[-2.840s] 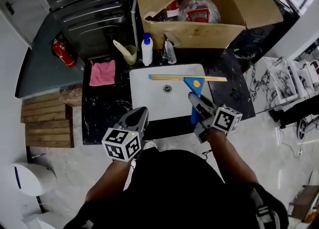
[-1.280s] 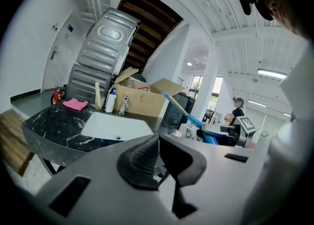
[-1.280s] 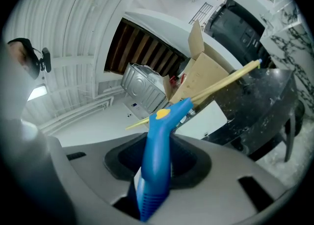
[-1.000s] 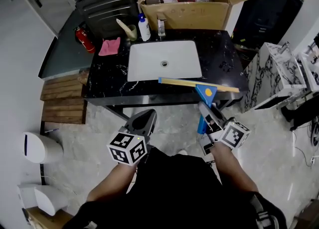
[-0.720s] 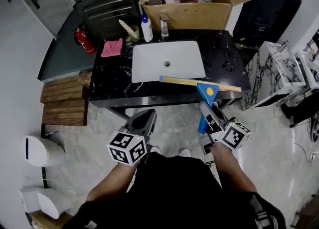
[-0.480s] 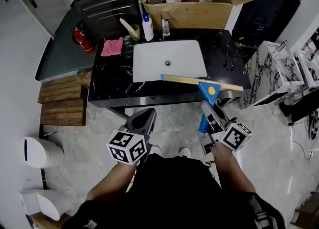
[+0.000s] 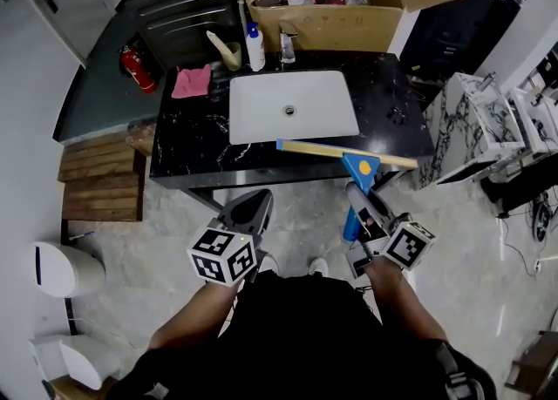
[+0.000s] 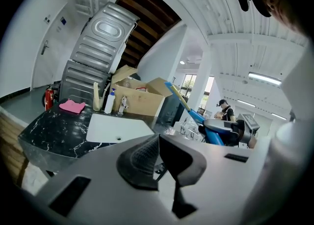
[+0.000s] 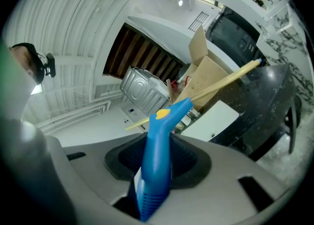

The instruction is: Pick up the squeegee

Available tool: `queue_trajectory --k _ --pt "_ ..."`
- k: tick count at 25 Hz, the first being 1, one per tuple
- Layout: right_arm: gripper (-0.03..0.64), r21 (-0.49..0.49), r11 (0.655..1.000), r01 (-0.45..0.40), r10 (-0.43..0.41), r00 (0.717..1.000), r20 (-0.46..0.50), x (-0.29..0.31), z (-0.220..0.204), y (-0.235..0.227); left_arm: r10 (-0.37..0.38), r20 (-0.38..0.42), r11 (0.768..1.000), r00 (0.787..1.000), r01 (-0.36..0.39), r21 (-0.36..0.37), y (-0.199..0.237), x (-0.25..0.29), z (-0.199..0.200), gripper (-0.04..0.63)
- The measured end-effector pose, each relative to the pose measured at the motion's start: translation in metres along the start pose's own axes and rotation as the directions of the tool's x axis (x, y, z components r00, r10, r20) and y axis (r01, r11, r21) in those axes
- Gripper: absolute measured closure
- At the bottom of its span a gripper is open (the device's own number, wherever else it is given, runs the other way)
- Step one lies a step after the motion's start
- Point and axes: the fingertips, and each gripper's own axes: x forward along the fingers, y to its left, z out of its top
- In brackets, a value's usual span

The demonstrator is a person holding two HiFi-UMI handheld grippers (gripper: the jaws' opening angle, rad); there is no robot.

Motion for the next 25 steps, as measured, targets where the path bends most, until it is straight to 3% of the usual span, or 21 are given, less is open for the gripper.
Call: queue_trajectory --k 25 --pt "0.485 -0.016 1.0 0.011 -0.012 0.999 -0.046 -0.001 -0.02 -0.003 -0.002 0.01 1.0 1.0 0.002 0.015 -0.001 -0.005 0.006 0.578"
